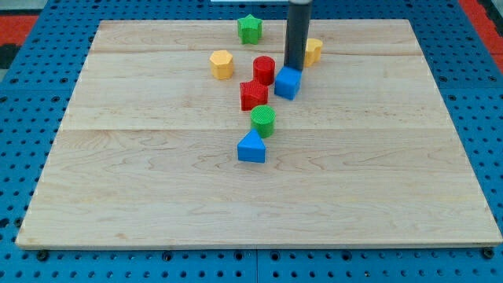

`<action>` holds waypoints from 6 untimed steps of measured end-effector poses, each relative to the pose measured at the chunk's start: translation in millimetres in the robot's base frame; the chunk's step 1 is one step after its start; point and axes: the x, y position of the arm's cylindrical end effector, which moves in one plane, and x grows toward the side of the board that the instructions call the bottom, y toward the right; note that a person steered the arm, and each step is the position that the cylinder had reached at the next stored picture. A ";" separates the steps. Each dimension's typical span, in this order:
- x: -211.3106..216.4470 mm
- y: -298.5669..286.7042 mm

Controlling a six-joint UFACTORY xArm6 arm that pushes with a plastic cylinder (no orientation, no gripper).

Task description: Push the blue cube closer to the blue triangle

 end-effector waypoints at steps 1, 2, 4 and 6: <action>38.1 -2.0; 49.8 0.3; 61.4 -14.6; 109.2 -43.7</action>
